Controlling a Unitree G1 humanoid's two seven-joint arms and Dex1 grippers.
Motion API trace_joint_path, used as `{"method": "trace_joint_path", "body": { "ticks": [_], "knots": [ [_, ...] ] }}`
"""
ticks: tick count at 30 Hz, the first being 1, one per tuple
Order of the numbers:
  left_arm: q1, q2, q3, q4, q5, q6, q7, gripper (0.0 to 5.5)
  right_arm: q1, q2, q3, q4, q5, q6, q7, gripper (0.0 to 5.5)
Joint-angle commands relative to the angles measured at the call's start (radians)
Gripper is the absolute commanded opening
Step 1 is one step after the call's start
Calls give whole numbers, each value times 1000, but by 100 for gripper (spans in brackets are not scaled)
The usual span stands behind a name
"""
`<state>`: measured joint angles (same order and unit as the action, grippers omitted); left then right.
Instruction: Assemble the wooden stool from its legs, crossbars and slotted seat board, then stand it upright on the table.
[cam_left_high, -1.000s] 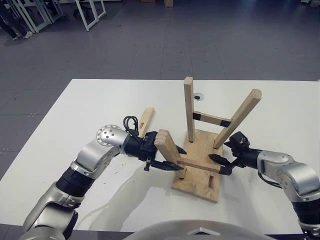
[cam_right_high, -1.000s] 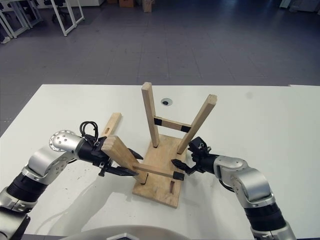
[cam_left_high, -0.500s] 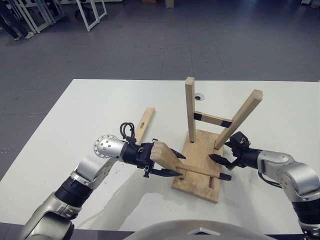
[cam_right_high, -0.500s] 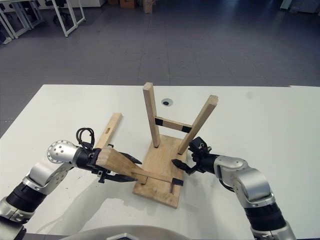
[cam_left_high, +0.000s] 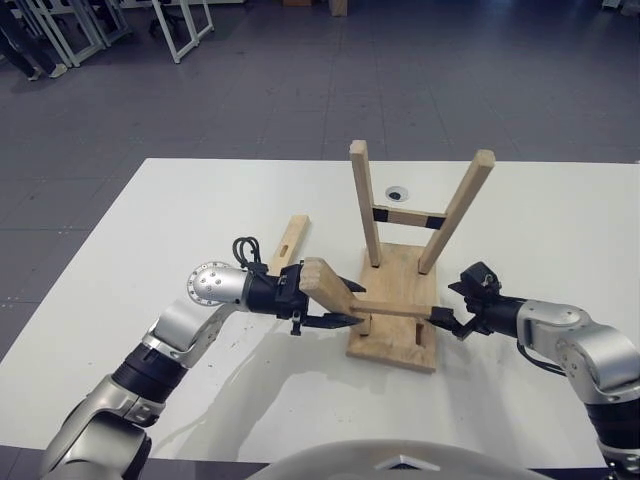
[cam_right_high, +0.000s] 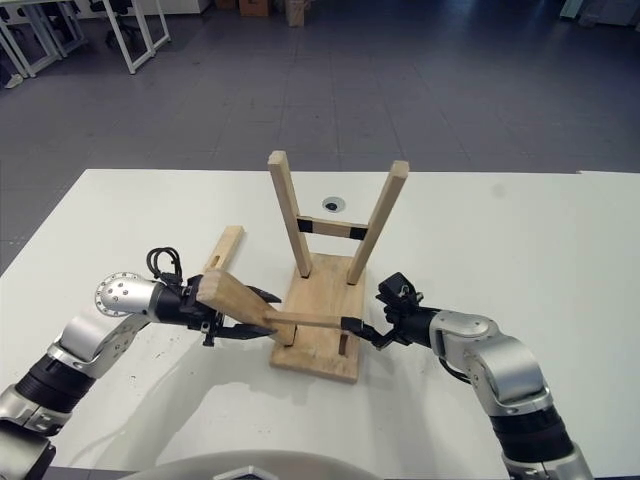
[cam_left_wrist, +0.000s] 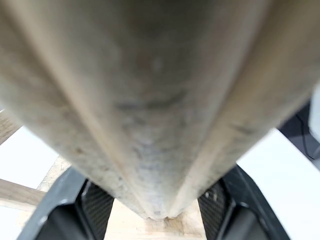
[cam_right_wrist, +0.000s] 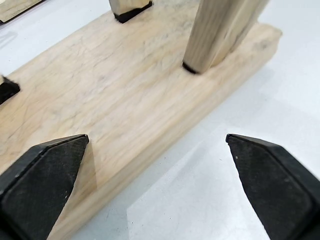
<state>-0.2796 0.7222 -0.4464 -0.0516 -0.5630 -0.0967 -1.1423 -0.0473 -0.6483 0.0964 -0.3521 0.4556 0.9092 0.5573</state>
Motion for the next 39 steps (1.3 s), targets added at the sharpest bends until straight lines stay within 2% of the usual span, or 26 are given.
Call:
{"method": "trace_joint_path", "body": {
  "ticks": [1, 9, 19, 25, 29, 32, 33, 39],
  "knots": [
    [65, 67, -134, 246, 377, 169, 115, 206, -11, -19, -16, -33, -6, 18, 5, 509],
    [-41, 89, -123, 64, 290, 276, 62, 206, 12, -3, -1, -38, -17, 8, -9, 509],
    [4, 80, -121, 67, 299, 275, 84, 206, -3, 9, 58, -33, -35, 45, -23, 509],
    [27, 90, -130, 74, 294, 246, 50, 206, 7, -20, 95, 13, -90, 40, -30, 509],
    [47, 103, -121, 40, 229, 224, -30, 206, 12, -34, 110, 26, -116, 25, -24, 509],
    [39, 86, -113, 45, 225, 226, -18, 206, 13, -35, 113, 19, -117, 25, -23, 509],
    [34, 76, -107, 50, 226, 225, -5, 242, 12, -34, 114, 17, -115, 25, -23, 509],
    [18, 13, -42, 48, 258, 249, 2, 346, 10, -24, 114, 15, -115, 26, -28, 509]
  ]
}}
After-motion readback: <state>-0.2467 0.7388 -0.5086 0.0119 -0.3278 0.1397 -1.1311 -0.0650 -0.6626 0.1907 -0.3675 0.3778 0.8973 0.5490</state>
